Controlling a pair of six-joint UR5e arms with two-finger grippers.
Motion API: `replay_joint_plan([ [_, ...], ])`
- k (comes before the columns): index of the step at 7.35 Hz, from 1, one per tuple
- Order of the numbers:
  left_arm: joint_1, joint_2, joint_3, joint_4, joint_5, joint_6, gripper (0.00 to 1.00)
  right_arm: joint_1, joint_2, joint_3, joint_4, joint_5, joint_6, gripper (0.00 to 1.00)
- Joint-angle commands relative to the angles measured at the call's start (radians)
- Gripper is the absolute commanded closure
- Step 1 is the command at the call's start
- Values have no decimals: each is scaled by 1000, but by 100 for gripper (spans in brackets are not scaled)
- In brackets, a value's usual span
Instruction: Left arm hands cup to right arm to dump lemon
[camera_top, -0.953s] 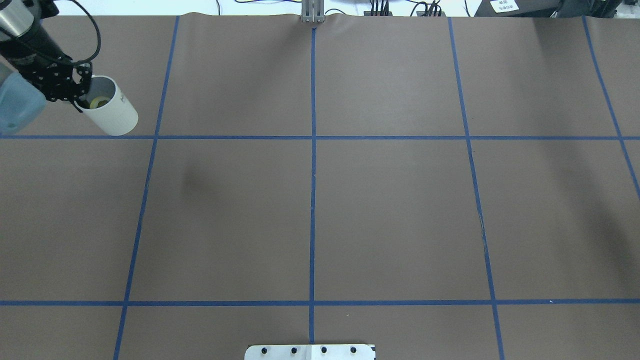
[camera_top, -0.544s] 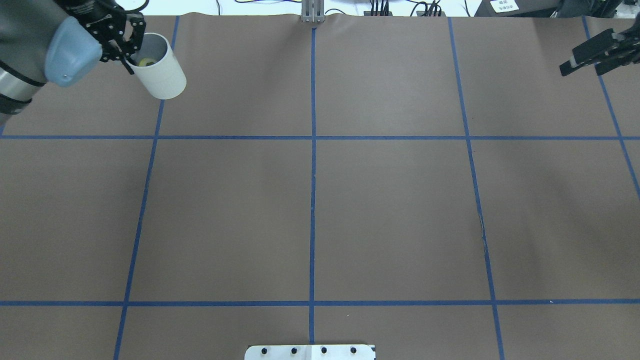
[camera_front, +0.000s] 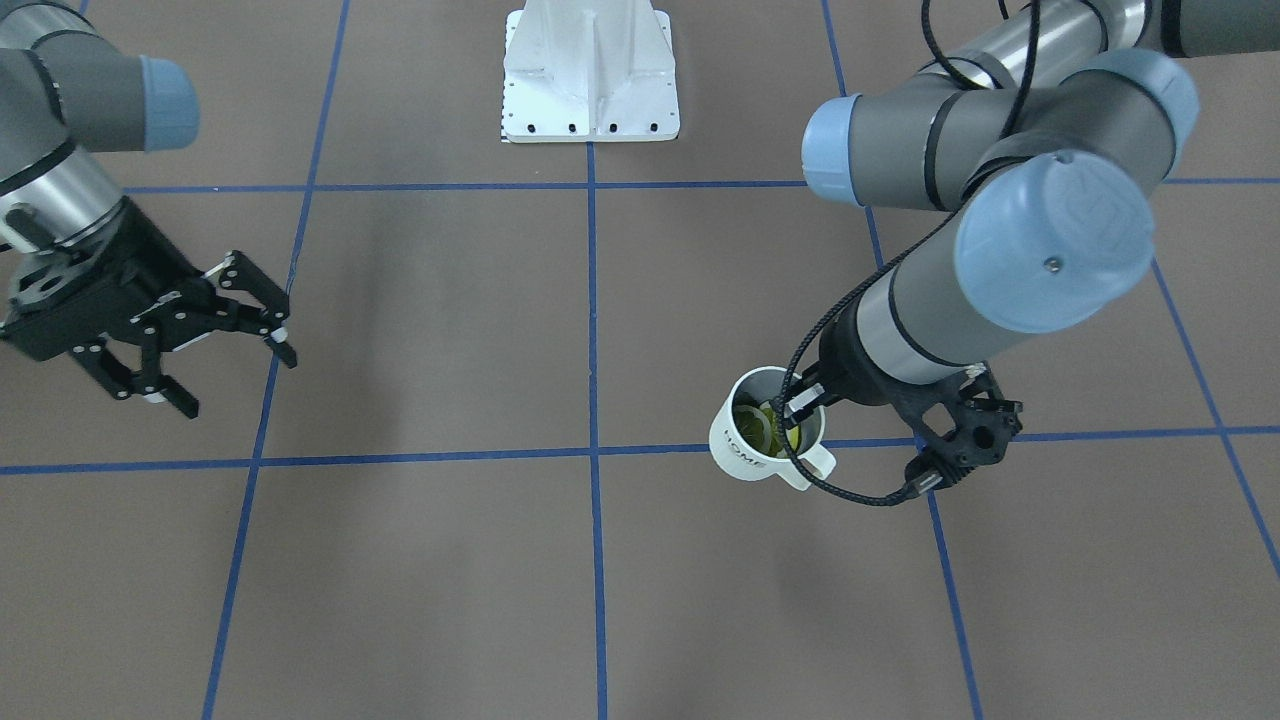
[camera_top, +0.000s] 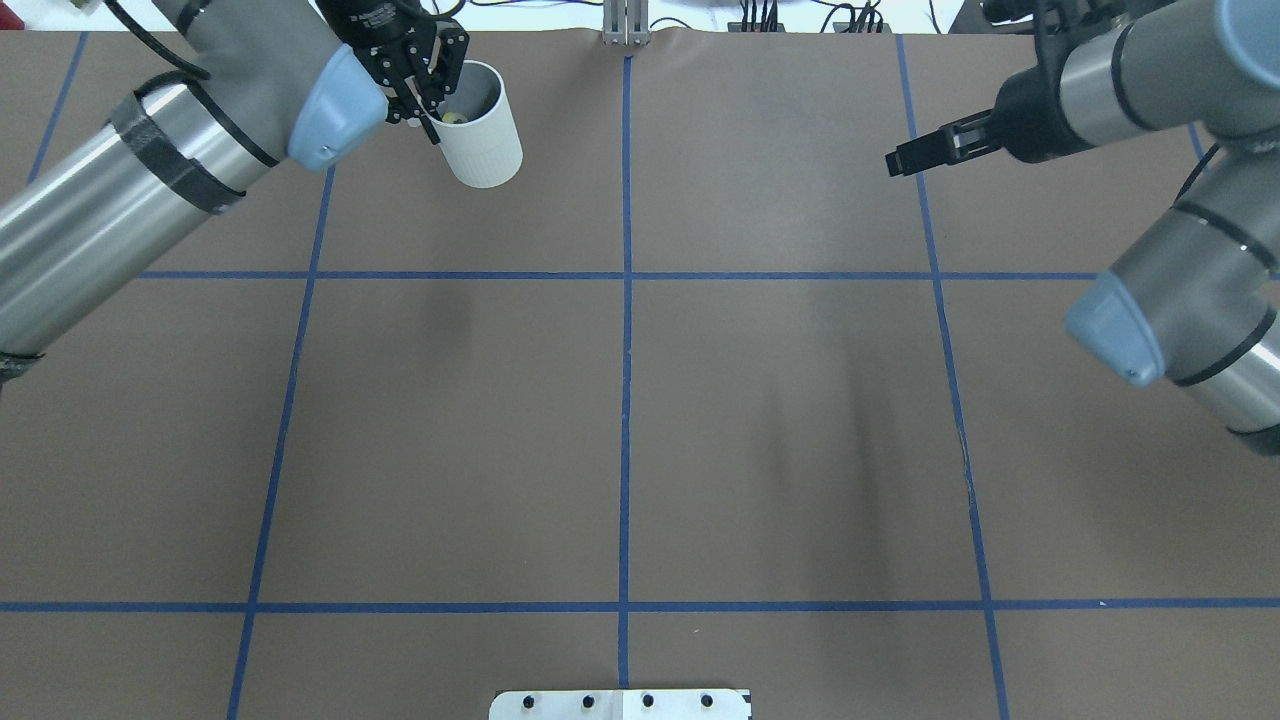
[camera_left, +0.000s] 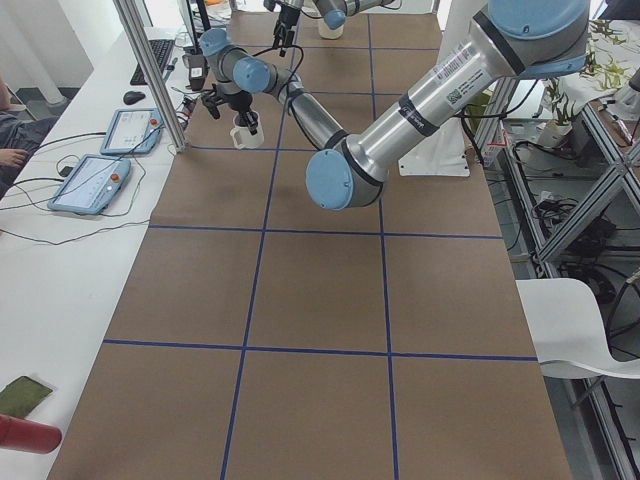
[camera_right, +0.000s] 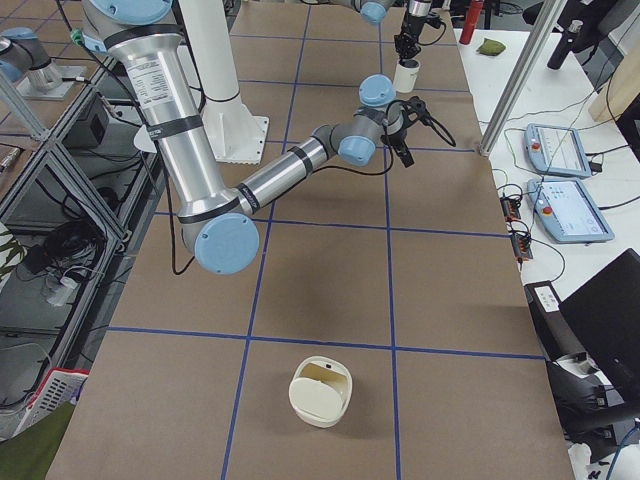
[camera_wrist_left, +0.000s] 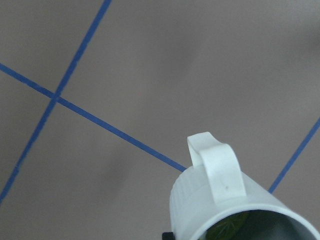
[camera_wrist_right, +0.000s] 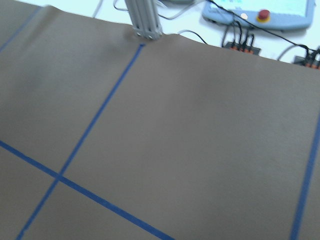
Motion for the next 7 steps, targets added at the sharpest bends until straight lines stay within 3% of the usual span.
replay_joint_plan([
  [1,36,-61,88,-52,0,-95,100,-79,-5,1,228,-89,34,2],
  [3,67,-65,101,-157,-2,-217,100,-200,-11,2,341,-280,19,2],
  [5,79,-72,104,-208,-44,-291,100,-379,0,6,346,-559,-99,2],
  [6,79,-77,104,-208,-64,-304,100,-430,3,6,346,-626,-104,2],
  [7,87,-80,104,-208,-89,-305,100,-447,5,4,341,-634,-106,2],
])
